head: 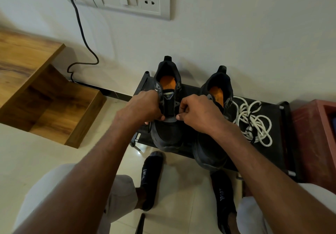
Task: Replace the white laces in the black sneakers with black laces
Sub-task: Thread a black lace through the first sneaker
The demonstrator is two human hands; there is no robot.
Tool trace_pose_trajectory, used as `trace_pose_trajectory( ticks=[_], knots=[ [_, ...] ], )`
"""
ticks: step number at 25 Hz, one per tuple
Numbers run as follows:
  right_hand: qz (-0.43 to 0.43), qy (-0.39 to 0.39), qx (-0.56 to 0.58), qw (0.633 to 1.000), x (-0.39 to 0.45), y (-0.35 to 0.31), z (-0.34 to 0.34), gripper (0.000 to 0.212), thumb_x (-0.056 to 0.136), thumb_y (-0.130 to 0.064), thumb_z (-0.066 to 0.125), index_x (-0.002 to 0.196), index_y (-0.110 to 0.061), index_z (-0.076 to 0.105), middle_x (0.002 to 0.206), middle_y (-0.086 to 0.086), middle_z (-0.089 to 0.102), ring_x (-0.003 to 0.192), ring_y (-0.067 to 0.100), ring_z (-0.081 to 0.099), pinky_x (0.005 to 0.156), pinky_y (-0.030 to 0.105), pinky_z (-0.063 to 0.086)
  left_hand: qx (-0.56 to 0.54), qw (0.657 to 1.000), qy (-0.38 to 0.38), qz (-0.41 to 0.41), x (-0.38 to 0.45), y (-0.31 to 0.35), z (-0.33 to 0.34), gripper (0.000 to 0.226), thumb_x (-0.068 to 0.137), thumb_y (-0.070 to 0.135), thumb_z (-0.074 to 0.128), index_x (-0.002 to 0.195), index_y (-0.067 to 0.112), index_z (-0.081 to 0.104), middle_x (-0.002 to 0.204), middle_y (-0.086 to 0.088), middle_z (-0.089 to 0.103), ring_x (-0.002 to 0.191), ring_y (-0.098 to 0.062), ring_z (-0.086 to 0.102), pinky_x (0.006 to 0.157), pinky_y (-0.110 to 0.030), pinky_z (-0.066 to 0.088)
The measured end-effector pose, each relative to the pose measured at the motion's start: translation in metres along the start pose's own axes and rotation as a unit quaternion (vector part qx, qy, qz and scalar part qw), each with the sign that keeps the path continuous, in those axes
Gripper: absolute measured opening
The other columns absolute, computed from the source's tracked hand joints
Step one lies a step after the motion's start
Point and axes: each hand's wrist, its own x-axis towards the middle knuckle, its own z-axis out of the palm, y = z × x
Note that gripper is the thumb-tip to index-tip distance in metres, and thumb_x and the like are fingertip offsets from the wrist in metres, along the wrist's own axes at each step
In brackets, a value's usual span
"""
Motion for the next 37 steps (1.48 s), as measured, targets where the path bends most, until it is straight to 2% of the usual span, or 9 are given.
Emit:
trace_pose_trajectory(
  ticks=[4,8,12,20,22,25,28,31,37],
  knots=[
    [-0.003,0.010,0.005,1.000,-0.001,0.002,0.000,0.011,0.093,-0.035,0.076,0.098,-0.026,0.072,0.086,-0.005,0.071,0.084,0.016,0.069,0.081,0.043,0.062,0.005,1.000,-0.013,-0.007,-0.004,0.000,0.001,0.037,0.085,0.035,0.082,0.104,0.017,0.056,0.080,-0.001,0.064,0.069,-0.014,0.065,0.060,-0.026,0.047],
    [-0.010,0.008,0.001,1.000,-0.001,0.000,0.000,0.011,0.095,-0.037,0.074,0.095,-0.027,0.070,0.082,-0.005,0.068,0.078,0.015,0.067,0.077,0.042,0.062,0.042,0.999,-0.011,0.020,-0.005,-0.002,0.000,0.047,0.089,0.037,0.078,0.130,0.018,0.065,0.111,-0.004,0.070,0.088,-0.020,0.066,0.076,-0.032,0.054],
    [-0.006,0.008,0.000,1.000,0.000,0.000,0.000,0.012,0.095,-0.037,0.074,0.096,-0.026,0.069,0.084,-0.005,0.068,0.080,0.015,0.067,0.077,0.041,0.061,-0.074,0.997,-0.010,-0.010,-0.007,0.004,-0.001,0.004,0.098,0.017,0.065,0.100,0.015,0.067,0.088,-0.010,0.073,0.084,-0.026,0.074,0.078,-0.038,0.063],
    [0.018,0.012,0.007,1.000,-0.002,-0.001,-0.003,0.013,0.095,-0.035,0.075,0.088,-0.023,0.072,0.081,-0.002,0.070,0.079,0.018,0.069,0.078,0.044,0.062,-0.306,0.943,-0.065,-0.117,-0.019,0.000,-0.018,0.015,0.106,0.007,0.051,0.092,0.013,0.054,0.092,-0.020,0.072,0.082,-0.029,0.071,0.090,-0.048,0.060],
    [0.030,-0.004,0.012,0.999,-0.003,-0.003,-0.004,0.016,0.096,-0.037,0.074,0.087,-0.024,0.072,0.080,-0.002,0.071,0.078,0.017,0.069,0.078,0.043,0.062,-0.290,0.947,-0.069,-0.117,-0.019,0.001,-0.017,0.009,0.106,0.011,0.052,0.099,0.008,0.057,0.090,-0.019,0.073,0.078,-0.029,0.071,0.083,-0.044,0.061],
    [0.067,-0.046,0.005,0.997,-0.006,-0.007,-0.012,0.026,0.096,-0.042,0.071,0.084,-0.019,0.075,0.074,0.000,0.070,0.071,0.017,0.068,0.071,0.040,0.061,-0.228,0.961,-0.086,-0.130,-0.021,0.005,-0.019,0.029,0.103,0.028,0.061,0.095,0.000,0.064,0.075,-0.015,0.073,0.060,-0.022,0.070,0.060,-0.033,0.058],
    [0.131,-0.096,0.218,0.962,-0.012,-0.019,-0.028,0.031,0.099,-0.040,0.068,0.085,-0.015,0.079,0.061,-0.004,0.060,0.050,0.009,0.049,0.048,0.026,0.041,-0.134,0.980,-0.073,-0.126,-0.026,0.009,-0.028,0.036,0.095,0.041,0.071,0.085,0.006,0.066,0.060,-0.003,0.060,0.044,-0.013,0.053,0.044,-0.023,0.043],
    [0.119,-0.059,0.389,0.912,-0.019,-0.033,-0.049,0.031,0.103,-0.036,0.063,0.091,-0.013,0.080,0.061,-0.003,0.057,0.048,0.008,0.040,0.047,0.023,0.032,-0.181,0.977,-0.056,-0.102,-0.034,0.012,-0.042,0.035,0.095,0.043,0.071,0.084,0.010,0.070,0.063,-0.001,0.058,0.049,-0.012,0.050,0.046,-0.024,0.040],
    [0.018,0.041,0.506,0.861,-0.034,-0.059,-0.082,0.029,0.106,-0.029,0.061,0.098,-0.007,0.079,0.068,0.001,0.062,0.053,0.010,0.047,0.047,0.023,0.037,-0.468,0.876,0.100,0.052,-0.076,0.027,-0.078,0.033,0.100,0.042,0.064,0.086,0.013,0.071,0.081,-0.007,0.074,0.077,-0.019,0.072,0.085,-0.034,0.055]
  ],
)
